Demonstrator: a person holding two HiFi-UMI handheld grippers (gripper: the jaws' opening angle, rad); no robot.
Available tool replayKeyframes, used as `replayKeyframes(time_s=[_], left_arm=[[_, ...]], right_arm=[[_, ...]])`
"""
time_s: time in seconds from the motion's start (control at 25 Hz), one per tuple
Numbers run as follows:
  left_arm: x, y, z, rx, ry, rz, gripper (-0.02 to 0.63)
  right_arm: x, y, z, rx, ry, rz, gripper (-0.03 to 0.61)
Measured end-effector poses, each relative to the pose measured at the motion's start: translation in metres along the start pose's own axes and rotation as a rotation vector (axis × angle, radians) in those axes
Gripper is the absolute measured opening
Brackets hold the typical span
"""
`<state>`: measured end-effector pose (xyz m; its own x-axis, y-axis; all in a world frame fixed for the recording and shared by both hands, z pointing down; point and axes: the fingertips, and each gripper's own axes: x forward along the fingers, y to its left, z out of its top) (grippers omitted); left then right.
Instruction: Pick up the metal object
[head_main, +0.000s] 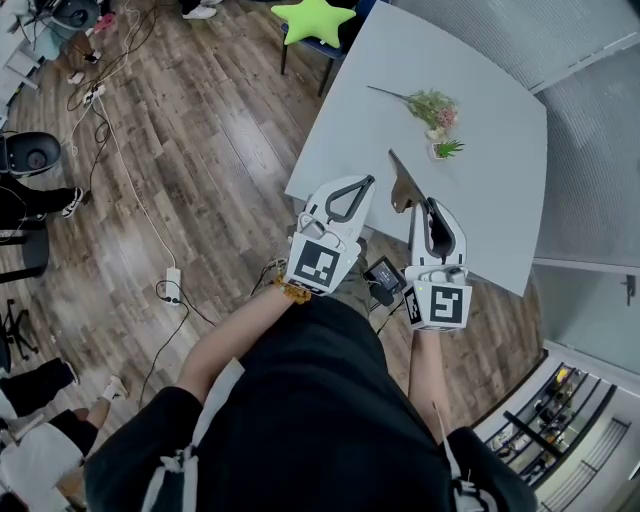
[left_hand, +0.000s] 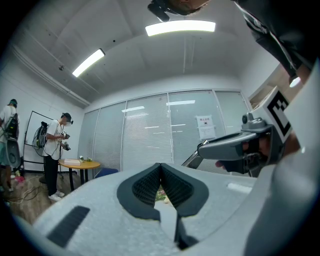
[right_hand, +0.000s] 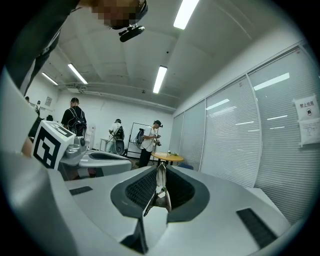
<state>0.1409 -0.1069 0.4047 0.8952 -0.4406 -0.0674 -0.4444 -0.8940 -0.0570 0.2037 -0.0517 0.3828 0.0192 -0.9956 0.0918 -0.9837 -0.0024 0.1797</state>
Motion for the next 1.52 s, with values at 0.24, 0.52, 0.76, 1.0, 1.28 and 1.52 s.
replayKeyframes(time_s=[0.24,0.52,0.76,1.0,1.28,1.52], left_arm=[[0.0,0.004,0.0,-0.002,-0.002,0.007,0.011],[-0.001,0.008,-0.002,-0.005,0.003,0.013,0.011],[-0.001,0.009,-0.001,-0.011,0.004,0.013,0.011],[-0.001,0.012,-0.005,-0.011,0.008,0.017,0.011],[-0.001,0.012,-0.004,-0.017,0.012,0.018,0.011],[0.0,0.012,-0.008,-0.018,0.019,0.018,0.011]], right_arm=[[0.002,0.0,0.0,-0.001,0.002,0.002,0.054],[0.006,0.003,-0.003,-0.008,0.014,0.006,0.054],[0.007,0.005,-0.005,-0.044,0.035,-0.001,0.052],[0.012,0.005,-0.012,-0.032,0.051,-0.003,0.054],[0.011,0.003,-0.015,-0.036,0.066,-0.004,0.054],[0.011,0.002,-0.021,-0.04,0.076,-0.008,0.054]])
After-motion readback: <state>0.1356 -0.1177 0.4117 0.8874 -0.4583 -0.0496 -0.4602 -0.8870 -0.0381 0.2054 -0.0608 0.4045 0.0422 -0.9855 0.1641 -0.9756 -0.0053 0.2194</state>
